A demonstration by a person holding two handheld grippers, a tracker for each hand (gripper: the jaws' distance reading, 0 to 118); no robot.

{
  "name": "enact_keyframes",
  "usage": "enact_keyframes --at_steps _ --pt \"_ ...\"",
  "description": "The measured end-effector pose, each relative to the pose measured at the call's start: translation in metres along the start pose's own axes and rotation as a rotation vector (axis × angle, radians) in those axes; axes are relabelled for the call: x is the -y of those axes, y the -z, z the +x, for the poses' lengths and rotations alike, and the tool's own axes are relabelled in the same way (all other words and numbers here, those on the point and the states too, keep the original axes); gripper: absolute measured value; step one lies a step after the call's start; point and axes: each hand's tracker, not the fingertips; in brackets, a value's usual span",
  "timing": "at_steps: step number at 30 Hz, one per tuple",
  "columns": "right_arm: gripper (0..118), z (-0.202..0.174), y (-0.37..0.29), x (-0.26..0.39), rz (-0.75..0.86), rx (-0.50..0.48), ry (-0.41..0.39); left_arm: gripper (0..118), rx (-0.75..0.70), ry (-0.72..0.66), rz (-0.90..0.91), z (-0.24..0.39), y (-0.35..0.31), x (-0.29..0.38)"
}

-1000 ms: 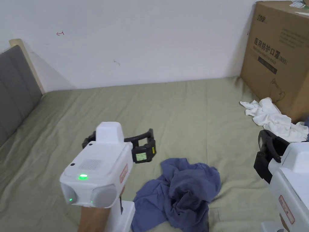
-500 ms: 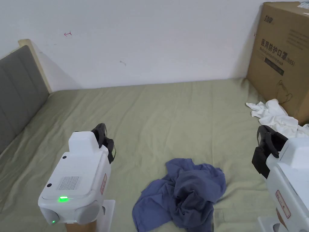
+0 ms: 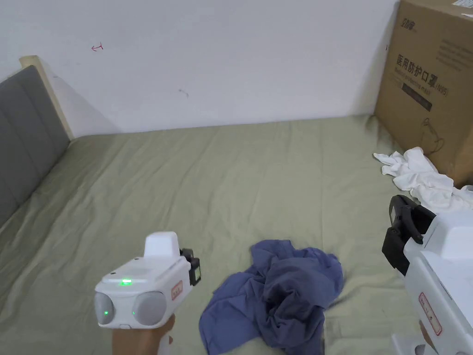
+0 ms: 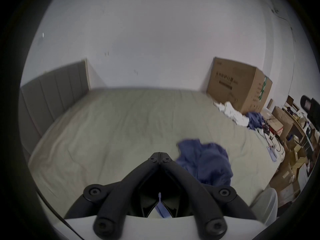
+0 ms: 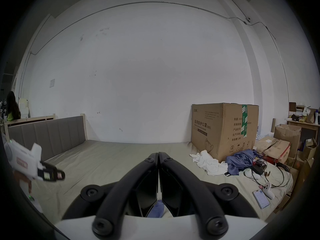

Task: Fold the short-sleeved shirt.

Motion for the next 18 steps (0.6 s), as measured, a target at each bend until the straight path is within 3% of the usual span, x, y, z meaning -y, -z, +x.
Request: enact_keyframes --at_steps 5,8,10,11,12,15,16,18 --pt "0 0.004 -0.001 0.008 -0.024 0.000 0.000 0 0.032 -0.139 -0.224 0.000 0.044 0.038" --pt "0 0.004 0.000 0.013 -0.039 0.001 -0.003 0 -0.009 -0.087 -0.298 0.007 0.063 0.059" --pt "0 0.005 0.000 0.016 -0.050 0.001 -0.003 0 -0.008 -0.119 -0.333 0.007 0.074 0.069" --pt "0 0.004 0.001 0.018 -0.055 0.001 -0.003 6 0.002 -0.153 -0.372 0.007 0.078 0.074" --pt "0 0.005 0.001 0.019 -0.060 0.002 -0.002 23 -0.002 -0.188 -0.382 0.006 0.082 0.078" --pt "0 0.006 0.002 0.023 -0.074 0.000 -0.002 102 -0.036 -0.145 -0.419 0.010 0.094 0.090" --pt "0 0.008 0.003 0.024 -0.078 0.000 -0.003 109 -0.065 -0.118 -0.440 0.012 0.098 0.094" --pt "0 0.007 0.004 0.026 -0.085 -0.004 -0.005 109 -0.110 -0.086 -0.421 0.016 0.103 0.099"
